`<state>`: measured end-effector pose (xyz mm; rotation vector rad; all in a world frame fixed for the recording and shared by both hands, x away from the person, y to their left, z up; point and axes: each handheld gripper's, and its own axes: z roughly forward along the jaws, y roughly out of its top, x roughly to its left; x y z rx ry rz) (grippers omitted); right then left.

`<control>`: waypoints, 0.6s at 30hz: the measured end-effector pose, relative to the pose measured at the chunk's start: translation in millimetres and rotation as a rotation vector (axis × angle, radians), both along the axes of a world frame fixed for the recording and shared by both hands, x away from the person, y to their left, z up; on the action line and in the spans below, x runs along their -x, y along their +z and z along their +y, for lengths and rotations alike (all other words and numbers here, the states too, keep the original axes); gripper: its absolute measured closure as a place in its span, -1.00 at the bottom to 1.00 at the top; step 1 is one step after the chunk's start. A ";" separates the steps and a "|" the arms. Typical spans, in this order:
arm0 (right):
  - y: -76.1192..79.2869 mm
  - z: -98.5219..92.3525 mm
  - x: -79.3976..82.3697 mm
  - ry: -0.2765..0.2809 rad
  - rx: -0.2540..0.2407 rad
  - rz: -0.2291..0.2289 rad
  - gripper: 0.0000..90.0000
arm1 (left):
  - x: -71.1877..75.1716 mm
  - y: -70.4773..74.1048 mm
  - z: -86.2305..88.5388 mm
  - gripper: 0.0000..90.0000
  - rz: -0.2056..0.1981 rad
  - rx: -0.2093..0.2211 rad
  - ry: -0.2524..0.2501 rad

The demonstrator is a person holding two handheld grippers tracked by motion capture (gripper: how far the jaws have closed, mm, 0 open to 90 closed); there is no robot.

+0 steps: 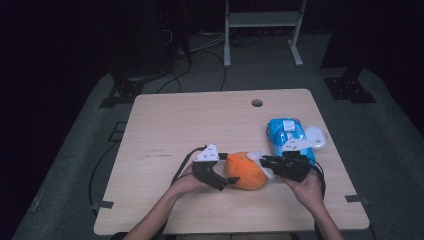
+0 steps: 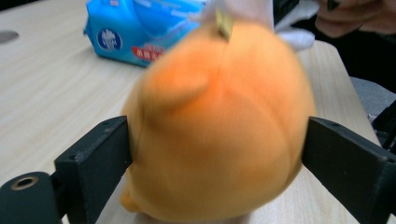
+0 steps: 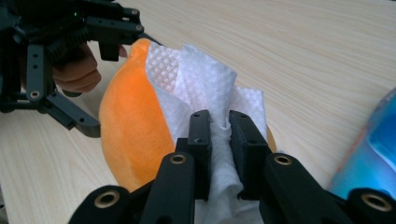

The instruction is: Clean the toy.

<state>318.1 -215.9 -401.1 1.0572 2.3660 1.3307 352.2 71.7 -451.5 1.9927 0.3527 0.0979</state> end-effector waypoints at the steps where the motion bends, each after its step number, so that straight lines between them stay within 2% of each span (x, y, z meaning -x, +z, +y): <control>1: -0.6 -1.5 -0.5 -0.005 -0.002 0.006 0.74 | -0.9 -2.5 -0.6 -0.84 0.006 0.004 0.002; 3: -0.9 -2.8 -0.5 -0.009 -0.005 0.008 0.74 | -2.0 -6.6 -1.2 -0.83 0.027 0.018 0.008; 8: 7.6 7.8 4.6 0.009 -0.001 -0.031 0.75 | -0.1 -4.4 0.3 -0.54 0.019 -0.007 0.025; 14: 17.8 35.9 11.5 0.082 0.001 -0.074 0.75 | 4.5 -1.8 -5.1 -0.53 -0.004 -0.026 0.026; 16: 18.5 43.7 12.1 0.086 0.037 -0.094 0.75 | 4.5 -1.6 -4.6 -0.54 -0.007 -0.029 0.023; 18: 17.5 42.6 9.4 0.081 0.035 -0.087 0.75 | 4.2 -2.0 -3.9 -0.57 -0.004 -0.019 0.020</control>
